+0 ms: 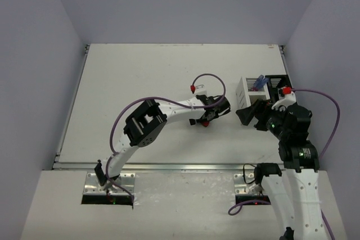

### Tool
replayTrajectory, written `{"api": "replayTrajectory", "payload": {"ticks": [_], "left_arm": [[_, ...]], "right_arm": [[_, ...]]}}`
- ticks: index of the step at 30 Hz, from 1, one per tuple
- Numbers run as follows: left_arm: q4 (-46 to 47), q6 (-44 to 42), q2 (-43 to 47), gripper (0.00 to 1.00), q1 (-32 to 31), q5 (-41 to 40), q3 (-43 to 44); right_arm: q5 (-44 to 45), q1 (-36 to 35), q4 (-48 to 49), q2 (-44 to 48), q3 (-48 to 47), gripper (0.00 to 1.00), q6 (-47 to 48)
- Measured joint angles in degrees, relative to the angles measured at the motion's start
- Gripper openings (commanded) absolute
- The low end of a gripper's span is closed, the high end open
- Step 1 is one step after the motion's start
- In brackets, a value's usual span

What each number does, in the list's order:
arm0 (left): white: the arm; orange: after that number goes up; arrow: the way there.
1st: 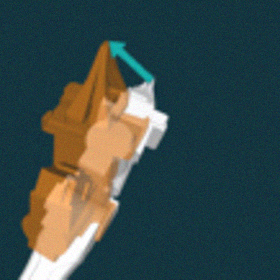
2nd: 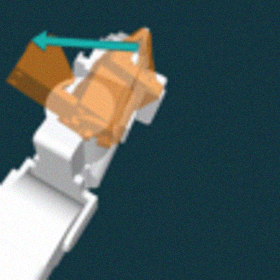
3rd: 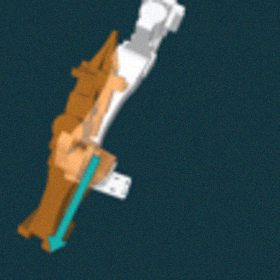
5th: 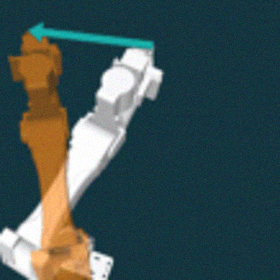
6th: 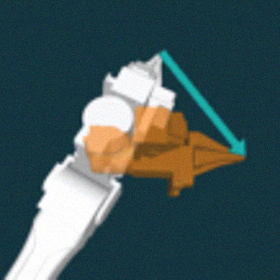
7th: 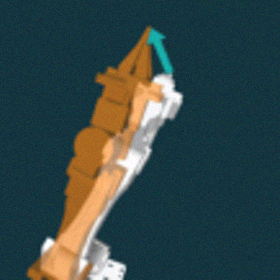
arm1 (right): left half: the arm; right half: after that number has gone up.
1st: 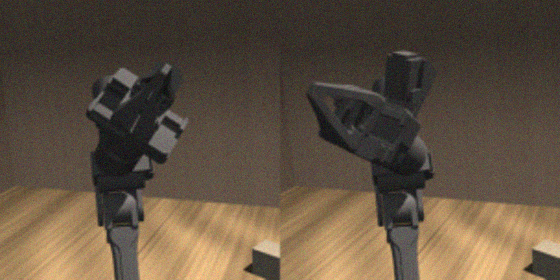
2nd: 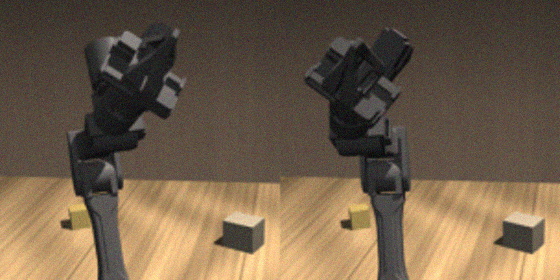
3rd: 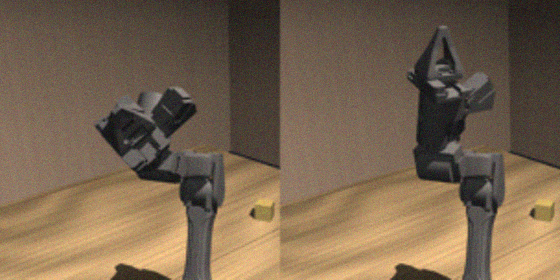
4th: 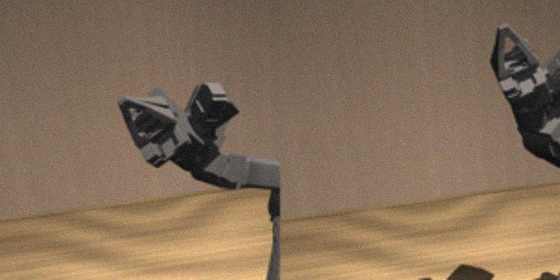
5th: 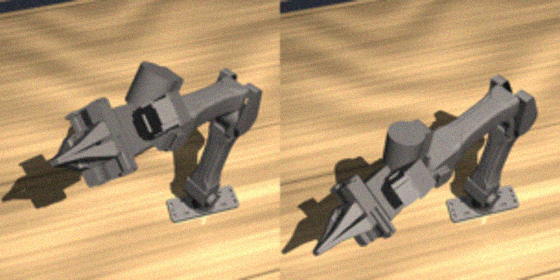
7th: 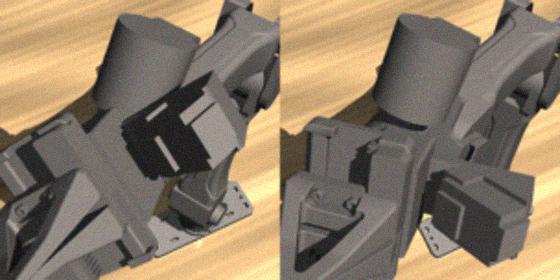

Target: Sort the tools into containers

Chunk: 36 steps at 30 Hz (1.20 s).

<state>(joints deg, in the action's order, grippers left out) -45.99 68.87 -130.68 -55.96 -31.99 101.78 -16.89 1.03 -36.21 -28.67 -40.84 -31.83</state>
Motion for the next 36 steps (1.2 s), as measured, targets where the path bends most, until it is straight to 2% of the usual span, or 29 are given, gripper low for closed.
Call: {"api": "replayTrajectory", "payload": {"ticks": [1, 5, 6, 9, 11, 14, 18, 26, 31, 36], "left_arm": [[-0.06, 0.03, 0.27, 0.64, 0.24, 0.0, -0.46], [-0.45, 0.0, 0.98, 0.57, 1.01, -0.08, -1.85], [-0.52, -0.22, 1.06, 0.51, 1.12, -0.09, -2.0], [-0.95, -2.24, 1.07, 0.26, 1.22, -0.2, -2.14], [-0.87, -3.64, 1.12, 0.03, 1.24, -0.39, -2.52], [0.8, -5.76, 1.89, 0.0, 1.24, -0.36, -4.2], [8.51, -10.05, 6.82, 0.0, 1.27, -0.18, -13.24], [31.08, -19.94, 27.1, 0.0, 1.28, 4.83, -44.53], [47.23, -27.06, 44.87, 0.0, -0.98, 11.04, -65.84], [61.29, -33.59, 55.59, 0.0, -6.26, 13.49, -72.0]], "right_arm": [[-0.66, -0.01, 0.0, 0.29, 0.0, 0.99, 0.1], [-3.04, -0.02, -0.04, -0.17, 0.0, 0.99, 0.15], [-3.28, -0.02, -0.03, -0.28, 0.02, 0.99, 0.13], [-3.17, -0.02, -0.03, 0.29, 0.5, 0.99, 0.09], [-3.11, -0.02, -0.08, 1.35, 1.06, 0.99, -0.04], [-3.47, -0.02, 0.6, 3.16, 2.57, 0.99, -0.47], [-7.43, -0.02, 3.68, 0.7, 5.85, 0.99, -2.67], [-17.83, -1.12, 12.23, -2.7, 9.46, 0.99, -12.55], [-20.15, -9.14, 19.68, -7.52, 8.79, 0.99, -16.56], [-14.47, -20.66, 23.72, -18.88, 7.26, 0.99, -17.25]]}}
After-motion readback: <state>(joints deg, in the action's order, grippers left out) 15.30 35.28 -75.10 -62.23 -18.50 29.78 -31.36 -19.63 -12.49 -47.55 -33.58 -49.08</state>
